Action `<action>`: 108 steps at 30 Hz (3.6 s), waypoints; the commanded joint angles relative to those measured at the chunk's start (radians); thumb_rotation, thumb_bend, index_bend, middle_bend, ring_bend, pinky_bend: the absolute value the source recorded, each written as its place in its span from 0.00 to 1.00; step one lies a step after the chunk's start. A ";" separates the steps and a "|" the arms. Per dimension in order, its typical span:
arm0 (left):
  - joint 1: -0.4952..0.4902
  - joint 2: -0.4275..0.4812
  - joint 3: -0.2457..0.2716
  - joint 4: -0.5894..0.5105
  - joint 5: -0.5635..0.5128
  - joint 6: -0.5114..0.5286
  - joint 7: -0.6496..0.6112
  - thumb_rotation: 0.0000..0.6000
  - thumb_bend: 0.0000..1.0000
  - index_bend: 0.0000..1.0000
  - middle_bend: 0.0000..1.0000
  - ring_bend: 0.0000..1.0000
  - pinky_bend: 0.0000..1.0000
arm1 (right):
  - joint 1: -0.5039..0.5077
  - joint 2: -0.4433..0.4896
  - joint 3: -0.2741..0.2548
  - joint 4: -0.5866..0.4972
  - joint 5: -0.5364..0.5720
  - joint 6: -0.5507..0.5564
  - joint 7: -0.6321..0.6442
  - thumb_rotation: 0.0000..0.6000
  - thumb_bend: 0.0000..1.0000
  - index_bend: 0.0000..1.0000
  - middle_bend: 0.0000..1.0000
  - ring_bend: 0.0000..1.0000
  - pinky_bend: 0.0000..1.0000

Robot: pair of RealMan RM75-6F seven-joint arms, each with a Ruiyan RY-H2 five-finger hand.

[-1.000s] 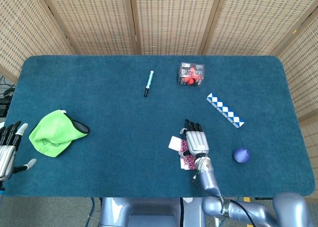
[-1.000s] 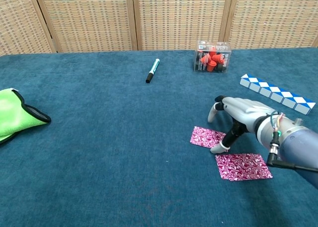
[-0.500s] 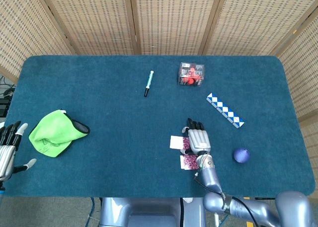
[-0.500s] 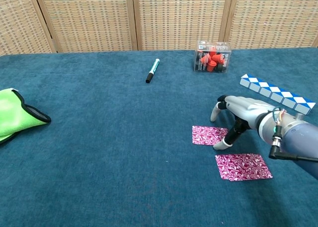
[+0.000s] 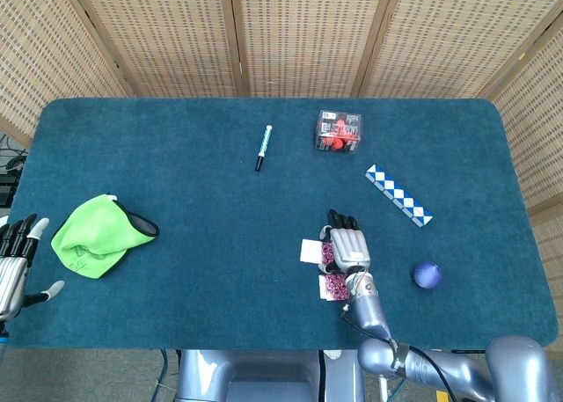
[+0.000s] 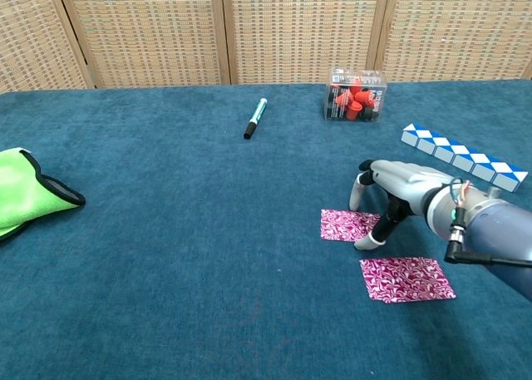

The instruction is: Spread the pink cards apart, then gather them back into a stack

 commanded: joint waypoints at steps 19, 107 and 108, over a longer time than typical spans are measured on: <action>0.000 0.000 0.000 0.000 0.001 0.000 0.001 1.00 0.00 0.00 0.00 0.00 0.00 | -0.005 0.008 -0.011 -0.012 -0.034 0.009 0.022 1.00 0.26 0.46 0.00 0.00 0.00; 0.000 0.000 -0.001 -0.001 -0.003 -0.001 -0.003 1.00 0.00 0.00 0.00 0.00 0.00 | -0.278 0.456 -0.274 -0.205 -0.769 0.204 0.381 1.00 0.20 0.20 0.00 0.00 0.00; 0.000 0.000 -0.001 -0.001 -0.003 -0.001 -0.004 1.00 0.00 0.00 0.00 0.00 0.00 | -0.288 0.466 -0.278 -0.181 -0.797 0.230 0.411 1.00 0.17 0.17 0.00 0.00 0.00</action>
